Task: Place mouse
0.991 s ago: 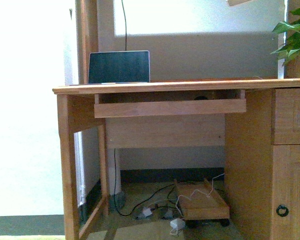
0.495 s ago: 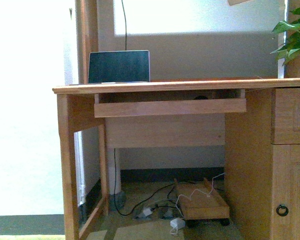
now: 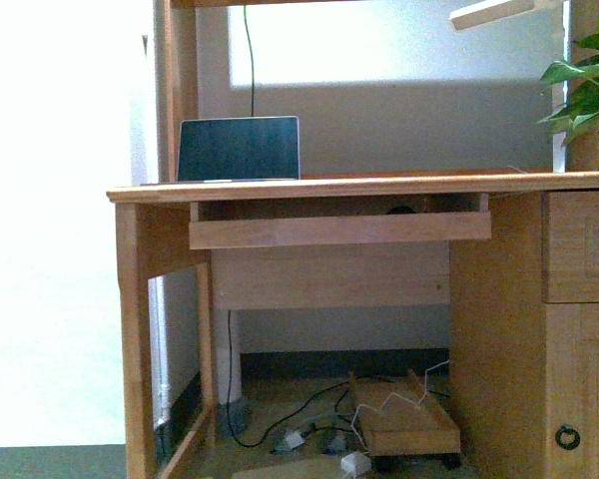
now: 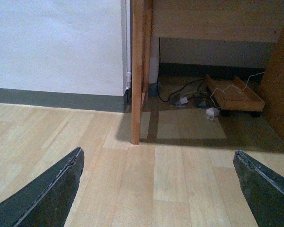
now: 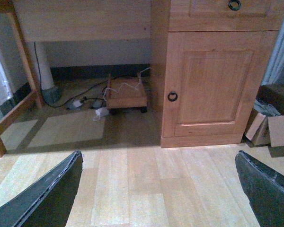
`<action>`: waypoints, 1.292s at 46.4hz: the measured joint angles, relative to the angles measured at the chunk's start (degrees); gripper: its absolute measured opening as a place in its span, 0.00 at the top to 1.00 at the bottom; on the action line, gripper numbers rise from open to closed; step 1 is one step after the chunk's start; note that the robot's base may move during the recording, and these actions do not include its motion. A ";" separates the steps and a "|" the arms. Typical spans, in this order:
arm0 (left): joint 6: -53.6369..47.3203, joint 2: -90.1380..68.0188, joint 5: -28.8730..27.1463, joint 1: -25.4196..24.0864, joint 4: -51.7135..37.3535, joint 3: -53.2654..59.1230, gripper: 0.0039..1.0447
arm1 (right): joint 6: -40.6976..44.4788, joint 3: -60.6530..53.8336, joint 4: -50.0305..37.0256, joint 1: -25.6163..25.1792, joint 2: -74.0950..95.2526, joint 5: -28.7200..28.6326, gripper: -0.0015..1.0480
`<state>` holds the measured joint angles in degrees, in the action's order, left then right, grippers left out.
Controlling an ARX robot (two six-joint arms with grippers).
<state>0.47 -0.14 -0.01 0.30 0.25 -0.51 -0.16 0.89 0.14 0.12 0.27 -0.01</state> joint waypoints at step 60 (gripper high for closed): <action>-0.02 0.00 0.02 0.00 0.00 0.00 0.07 | 0.00 0.00 0.00 0.00 0.00 0.00 0.07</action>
<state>0.45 -0.14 0.01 0.30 0.25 -0.51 -0.16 0.89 0.14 0.12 0.27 -0.01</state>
